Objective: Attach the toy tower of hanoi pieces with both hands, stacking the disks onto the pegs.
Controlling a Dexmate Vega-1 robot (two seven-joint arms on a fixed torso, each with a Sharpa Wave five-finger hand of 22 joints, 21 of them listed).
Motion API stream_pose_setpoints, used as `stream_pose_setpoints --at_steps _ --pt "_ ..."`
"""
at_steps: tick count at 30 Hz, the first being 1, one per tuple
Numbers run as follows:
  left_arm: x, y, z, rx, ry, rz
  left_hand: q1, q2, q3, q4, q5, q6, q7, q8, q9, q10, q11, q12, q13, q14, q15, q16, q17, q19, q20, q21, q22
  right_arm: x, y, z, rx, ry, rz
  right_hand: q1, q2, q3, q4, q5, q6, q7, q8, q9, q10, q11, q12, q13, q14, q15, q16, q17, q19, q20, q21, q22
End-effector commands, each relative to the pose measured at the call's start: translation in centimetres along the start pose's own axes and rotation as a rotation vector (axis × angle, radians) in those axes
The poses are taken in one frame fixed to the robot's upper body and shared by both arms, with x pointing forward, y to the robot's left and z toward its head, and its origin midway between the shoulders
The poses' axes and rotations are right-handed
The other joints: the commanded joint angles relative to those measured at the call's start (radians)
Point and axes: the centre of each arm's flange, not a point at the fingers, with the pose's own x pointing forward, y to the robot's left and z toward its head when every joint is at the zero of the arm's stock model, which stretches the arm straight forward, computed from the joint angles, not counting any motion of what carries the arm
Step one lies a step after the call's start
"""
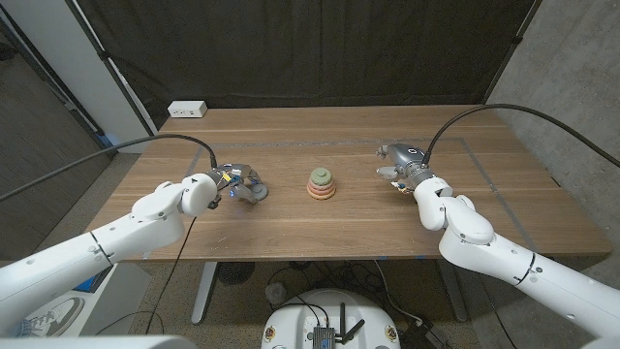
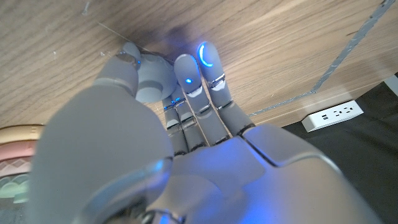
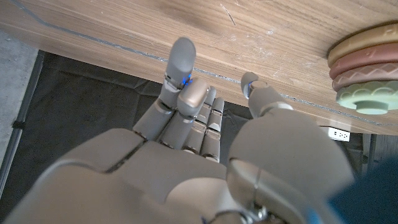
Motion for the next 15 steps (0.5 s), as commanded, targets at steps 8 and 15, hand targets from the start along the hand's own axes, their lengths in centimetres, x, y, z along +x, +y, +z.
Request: stream_pose_setpoints --at_steps 8,15 --pt "-0.4 0.2 0.2 -0.023 -0.004 0.027 0.031 0.014 0.01 0.001 0.007 0.054 -0.01 0.028 0.022 0.094 -0.045 0.014 0.032 0.031 -0.038 0.025 0.033 0.029 -0.127 0.007 0.001 -0.3 -0.4 0.1 -0.004 -0.005 -0.009 -0.012 0.004 -0.003 0.0 0.006 0.005 0.001 0.009 0.002 0.01 0.003 -0.005 0.002 -0.002 -0.016 -0.002 0.006 0.0 -0.041 -0.003 0.001" --pt "-0.7 1.1 0.3 -0.005 -0.01 0.055 0.033 0.016 0.012 0.002 0.009 0.061 -0.011 0.031 0.025 0.101 -0.047 0.013 0.04 0.034 -0.037 0.028 0.044 0.032 -0.128 0.005 0.001 -0.5 -0.6 0.1 -0.002 -0.004 -0.018 -0.014 0.006 -0.003 0.001 0.006 0.006 0.001 0.009 0.002 0.009 0.003 -0.005 0.002 -0.002 -0.016 -0.003 0.006 0.0 -0.041 -0.003 0.001"
